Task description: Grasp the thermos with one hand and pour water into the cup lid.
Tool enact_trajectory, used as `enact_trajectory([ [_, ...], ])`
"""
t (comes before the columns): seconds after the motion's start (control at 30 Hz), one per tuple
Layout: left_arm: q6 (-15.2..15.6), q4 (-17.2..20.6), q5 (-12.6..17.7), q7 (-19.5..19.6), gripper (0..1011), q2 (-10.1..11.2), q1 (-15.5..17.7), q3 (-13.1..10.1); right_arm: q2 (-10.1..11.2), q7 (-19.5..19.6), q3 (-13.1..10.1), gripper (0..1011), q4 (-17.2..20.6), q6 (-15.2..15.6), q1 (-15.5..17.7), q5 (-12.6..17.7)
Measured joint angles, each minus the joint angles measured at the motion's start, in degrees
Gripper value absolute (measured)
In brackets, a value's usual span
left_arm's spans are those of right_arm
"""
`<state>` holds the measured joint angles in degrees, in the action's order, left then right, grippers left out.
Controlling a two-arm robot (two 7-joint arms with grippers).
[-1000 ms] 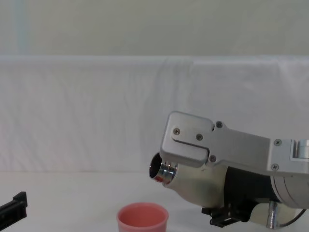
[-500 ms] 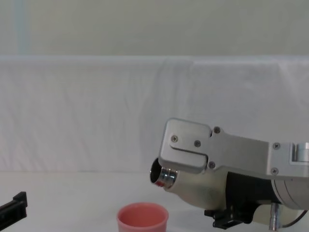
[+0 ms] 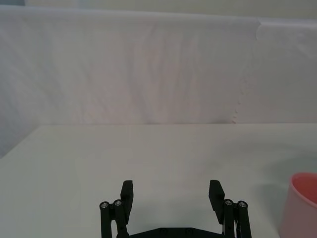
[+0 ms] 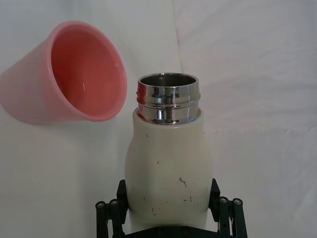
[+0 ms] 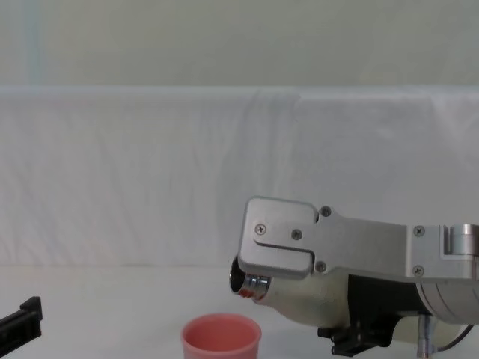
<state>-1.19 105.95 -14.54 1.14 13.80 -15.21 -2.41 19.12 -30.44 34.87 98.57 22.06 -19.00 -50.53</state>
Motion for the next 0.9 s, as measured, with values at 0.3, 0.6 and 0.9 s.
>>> enact_trajectory([
  [0.3,0.0,0.0,0.0,0.0,1001,0.0,0.0,0.0,-0.01,-0.58,0.1,960,0.28,0.04,0.0,-0.92],
  [0.6,0.0,0.0,0.0,0.0,1001,0.0,0.0,0.0,0.05,-1.3,0.39,960,0.4,0.08,-0.25,-2.05],
  [0.9,0.0,0.0,0.0,0.0,1001,0.0,0.0,0.0,0.07,-1.84,0.65,960,0.44,-0.07,-0.51,-2.72],
])
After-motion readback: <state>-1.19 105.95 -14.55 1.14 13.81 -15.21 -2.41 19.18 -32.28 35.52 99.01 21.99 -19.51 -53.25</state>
